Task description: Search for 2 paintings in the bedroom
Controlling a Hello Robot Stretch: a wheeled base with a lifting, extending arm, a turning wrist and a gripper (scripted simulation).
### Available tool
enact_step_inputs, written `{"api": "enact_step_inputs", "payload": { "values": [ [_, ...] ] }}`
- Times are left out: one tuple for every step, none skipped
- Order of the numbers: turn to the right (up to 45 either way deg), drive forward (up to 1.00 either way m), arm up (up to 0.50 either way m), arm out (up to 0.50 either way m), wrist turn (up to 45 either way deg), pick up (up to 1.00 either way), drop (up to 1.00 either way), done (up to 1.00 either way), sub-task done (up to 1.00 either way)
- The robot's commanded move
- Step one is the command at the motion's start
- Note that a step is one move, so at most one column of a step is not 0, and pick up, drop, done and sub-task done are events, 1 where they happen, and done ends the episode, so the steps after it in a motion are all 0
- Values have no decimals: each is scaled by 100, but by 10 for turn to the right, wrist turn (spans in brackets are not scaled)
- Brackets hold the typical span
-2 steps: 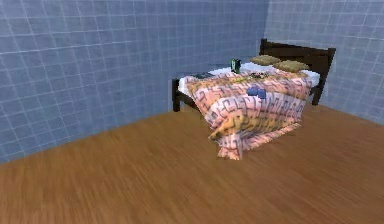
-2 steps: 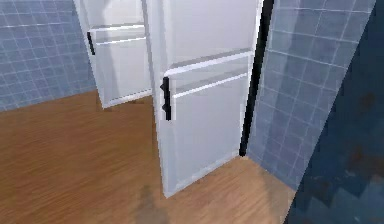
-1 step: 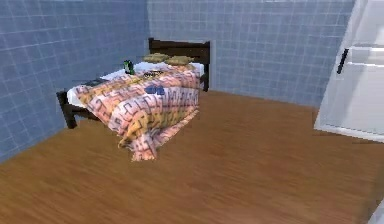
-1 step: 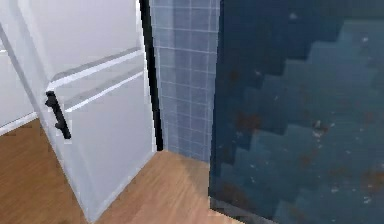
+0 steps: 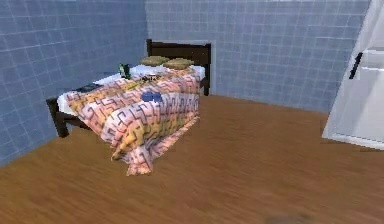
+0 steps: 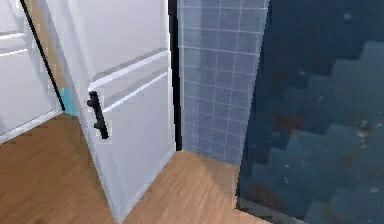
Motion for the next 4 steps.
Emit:
{"api": "enact_step_inputs", "payload": {
  "values": [
    [240,0,0,0,0,0,0,0,0],
    [0,100,0,0,0,0,0,0,0],
    [0,100,0,0,0,0,0,0,0],
    [30,0,0,0,0,0,0,0,0]
  ]
}}
